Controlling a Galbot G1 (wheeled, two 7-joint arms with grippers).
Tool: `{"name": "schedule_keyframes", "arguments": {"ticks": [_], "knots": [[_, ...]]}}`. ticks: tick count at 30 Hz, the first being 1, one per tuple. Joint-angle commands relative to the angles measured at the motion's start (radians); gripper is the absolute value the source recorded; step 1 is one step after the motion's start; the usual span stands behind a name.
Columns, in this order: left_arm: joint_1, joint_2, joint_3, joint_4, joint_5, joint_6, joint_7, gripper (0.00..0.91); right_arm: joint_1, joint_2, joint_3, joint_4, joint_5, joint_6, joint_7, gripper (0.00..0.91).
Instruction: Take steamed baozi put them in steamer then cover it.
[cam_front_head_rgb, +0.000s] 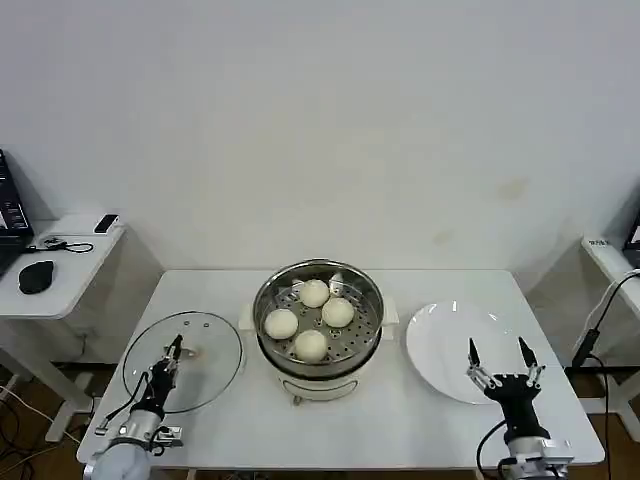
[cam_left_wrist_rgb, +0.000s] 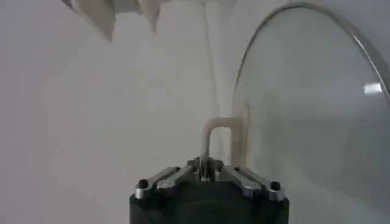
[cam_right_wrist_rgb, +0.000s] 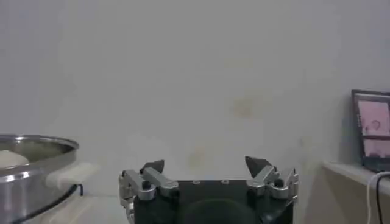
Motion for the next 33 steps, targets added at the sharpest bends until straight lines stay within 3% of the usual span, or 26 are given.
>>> {"name": "schedule_keyframes", "arguments": {"ticks": [1,9,18,27,33], "knots": [[0.108,-0.018,-0.054,-0.191,-0.072,0.065,-0.003,0.000,-0.010,-0.009,0.003,-0.004,-0.044,0.008,-0.032,0.907],[0.248,-0.008,-0.125,-0.455,-0.106,0.234,0.112,0.000,-0.028,-0.008,-0.004,-0.028,-0.094,0.029,-0.048,0.907],[0.288,0.036,-0.165,-0.676,-0.191,0.381,0.281,0.000,-0.047,-0.018,0.004,-0.037,-0.092,0.046,-0.048,0.907],[0.189,0.135,-0.043,-0.722,-0.220,0.448,0.358,0.000,-0.053,-0.022,-0.008,-0.045,-0.156,0.052,-0.039,0.907],[0.093,0.180,0.086,-0.794,-0.253,0.519,0.416,0.000,-0.062,-0.022,-0.021,-0.042,-0.116,0.031,-0.035,0.907]]}}
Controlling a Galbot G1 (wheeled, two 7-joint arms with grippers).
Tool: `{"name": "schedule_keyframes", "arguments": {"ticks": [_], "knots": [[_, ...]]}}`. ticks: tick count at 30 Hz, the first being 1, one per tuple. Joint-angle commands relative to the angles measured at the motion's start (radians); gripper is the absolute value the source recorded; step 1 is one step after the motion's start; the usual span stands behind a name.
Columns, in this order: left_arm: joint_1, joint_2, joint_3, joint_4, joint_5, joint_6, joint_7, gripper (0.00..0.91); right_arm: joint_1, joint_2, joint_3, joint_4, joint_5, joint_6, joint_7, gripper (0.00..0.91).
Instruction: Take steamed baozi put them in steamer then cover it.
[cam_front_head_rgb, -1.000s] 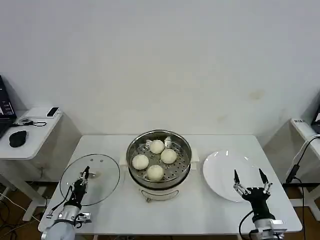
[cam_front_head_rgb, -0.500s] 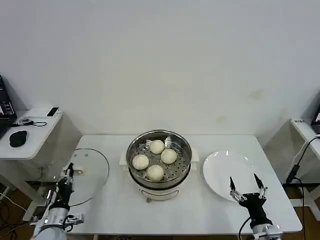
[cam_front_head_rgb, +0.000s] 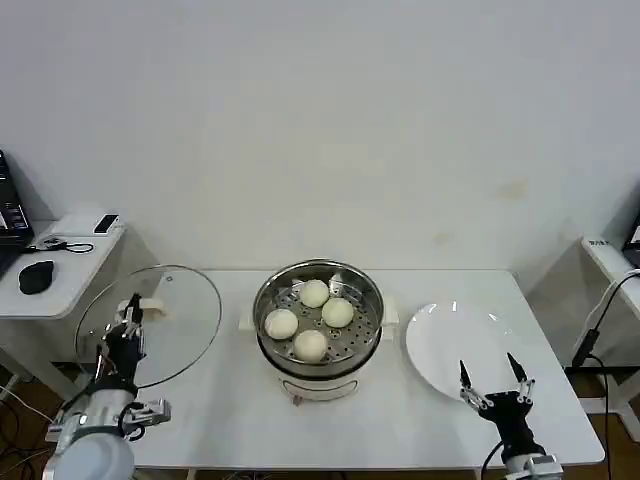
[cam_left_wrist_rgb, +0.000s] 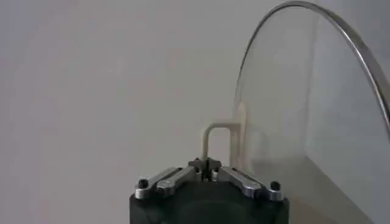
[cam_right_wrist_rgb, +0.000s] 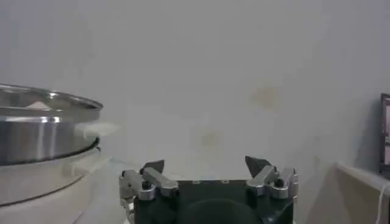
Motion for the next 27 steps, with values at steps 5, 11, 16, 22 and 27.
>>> {"name": "schedule_keyframes", "arguments": {"ticks": [5,11,16,22,27], "knots": [[-0.191,0.097,0.277,-0.120,-0.042,0.169,0.130,0.000,0.001,0.039,-0.039,-0.026,-0.079,-0.024,0.032,0.907],[-0.330,0.036,0.399,-0.067,0.060,0.226,0.229,0.000,0.006,0.065,-0.076,-0.034,-0.092,-0.024,0.034,0.907],[-0.421,-0.015,0.476,-0.020,0.133,0.263,0.319,0.000,0.032,0.094,-0.085,-0.050,-0.123,-0.026,0.035,0.907],[-0.507,-0.104,0.569,0.037,0.251,0.274,0.376,0.000,0.031,0.111,-0.104,-0.058,-0.184,-0.020,0.038,0.907],[-0.514,-0.167,0.615,0.061,0.331,0.277,0.401,0.000,0.042,0.109,-0.103,-0.064,-0.184,-0.021,0.038,0.907]]}}
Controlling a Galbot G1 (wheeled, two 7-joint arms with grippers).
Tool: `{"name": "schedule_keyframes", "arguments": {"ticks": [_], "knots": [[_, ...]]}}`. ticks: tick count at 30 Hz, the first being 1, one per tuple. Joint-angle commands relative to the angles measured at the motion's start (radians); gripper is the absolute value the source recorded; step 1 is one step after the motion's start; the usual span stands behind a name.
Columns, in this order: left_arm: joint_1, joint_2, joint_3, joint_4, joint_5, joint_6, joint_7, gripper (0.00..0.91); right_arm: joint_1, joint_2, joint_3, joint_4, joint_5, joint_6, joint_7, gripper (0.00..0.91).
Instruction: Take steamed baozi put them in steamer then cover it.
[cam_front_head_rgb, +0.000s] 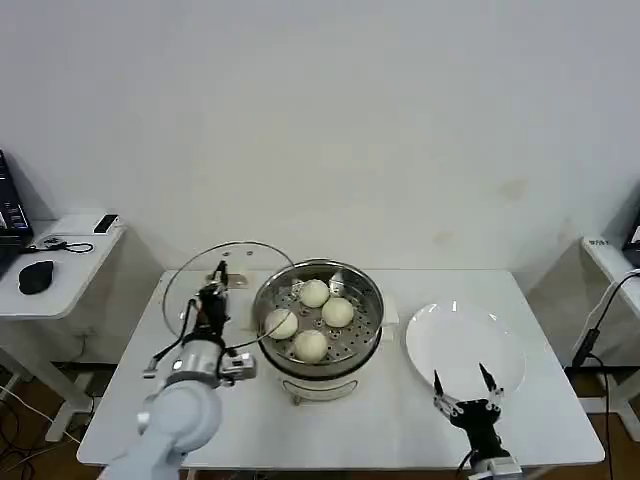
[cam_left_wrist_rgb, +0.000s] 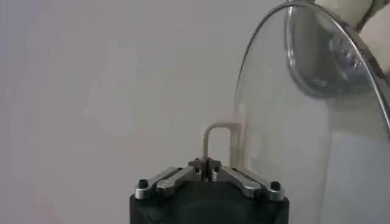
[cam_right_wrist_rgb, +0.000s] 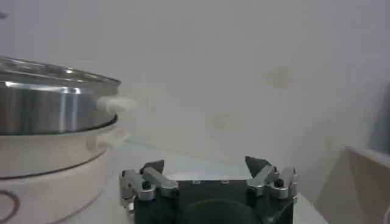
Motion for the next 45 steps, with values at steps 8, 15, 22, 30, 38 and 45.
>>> {"name": "schedule_keyframes", "arguments": {"ticks": [8,15,22,30,38,45], "knots": [[-0.119,-0.218,0.212,0.103,0.241,0.038,0.113,0.000,0.027,0.022,-0.041,-0.026,-0.042,0.002,-0.003,0.907],[-0.110,-0.272,0.242,0.128,0.278,0.033,0.109,0.000,0.028,0.023,-0.051,-0.035,-0.046,0.006,-0.007,0.907],[-0.113,-0.300,0.257,0.158,0.303,0.023,0.106,0.000,0.023,0.025,-0.061,-0.041,-0.045,0.005,-0.007,0.907],[-0.096,-0.330,0.256,0.199,0.333,0.006,0.089,0.000,0.021,0.016,-0.058,-0.045,-0.041,0.003,-0.002,0.907],[-0.098,-0.334,0.246,0.221,0.337,-0.005,0.082,0.000,0.020,0.013,-0.073,-0.044,-0.026,-0.015,0.009,0.907],[-0.103,-0.341,0.245,0.244,0.331,-0.014,0.070,0.000,0.016,0.008,-0.079,-0.038,-0.022,-0.018,0.008,0.907]]}}
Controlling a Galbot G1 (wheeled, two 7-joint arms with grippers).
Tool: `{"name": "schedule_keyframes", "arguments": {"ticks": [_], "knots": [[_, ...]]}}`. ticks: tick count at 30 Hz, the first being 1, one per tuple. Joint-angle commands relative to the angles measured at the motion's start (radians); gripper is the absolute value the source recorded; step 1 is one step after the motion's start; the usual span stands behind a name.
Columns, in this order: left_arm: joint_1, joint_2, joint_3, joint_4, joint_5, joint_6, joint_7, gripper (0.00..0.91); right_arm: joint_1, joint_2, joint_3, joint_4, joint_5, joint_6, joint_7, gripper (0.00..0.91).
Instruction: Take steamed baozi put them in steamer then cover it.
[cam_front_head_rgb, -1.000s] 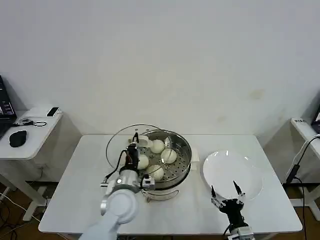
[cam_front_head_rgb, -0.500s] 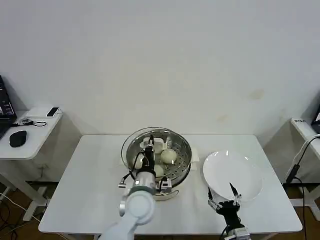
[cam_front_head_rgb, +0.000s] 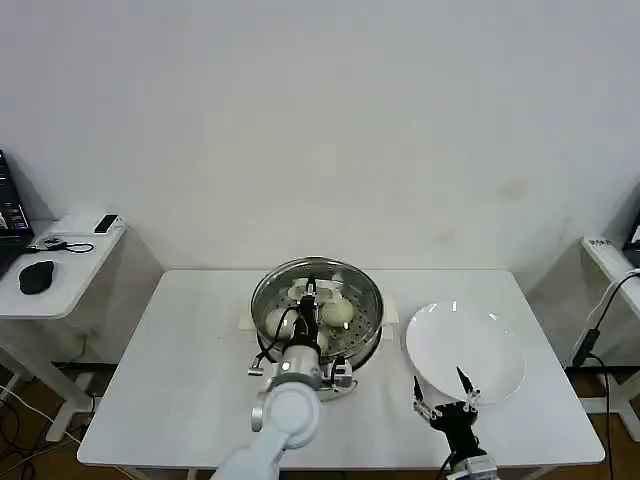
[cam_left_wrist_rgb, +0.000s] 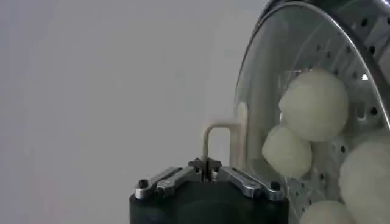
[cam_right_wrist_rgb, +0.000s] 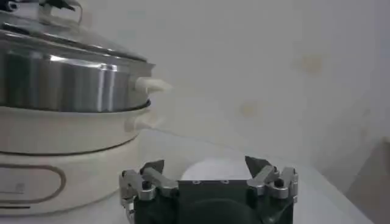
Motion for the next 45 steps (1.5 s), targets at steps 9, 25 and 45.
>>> {"name": "schedule_keyframes", "arguments": {"ticks": [9,25,45], "knots": [[-0.001,-0.020,0.009,0.011,-0.001,-0.006,-0.004,0.000,-0.005,0.000,-0.022,0.006,0.005,-0.009,0.003,0.907],[0.009,-0.028,0.001,0.015,-0.002,-0.006,-0.004,0.544,-0.005,-0.001,-0.027,0.007,0.002,-0.009,0.001,0.907],[0.184,0.057,-0.061,-0.245,-0.067,-0.040,-0.048,0.907,-0.022,-0.008,-0.034,0.023,-0.005,-0.015,-0.002,0.907]]}}
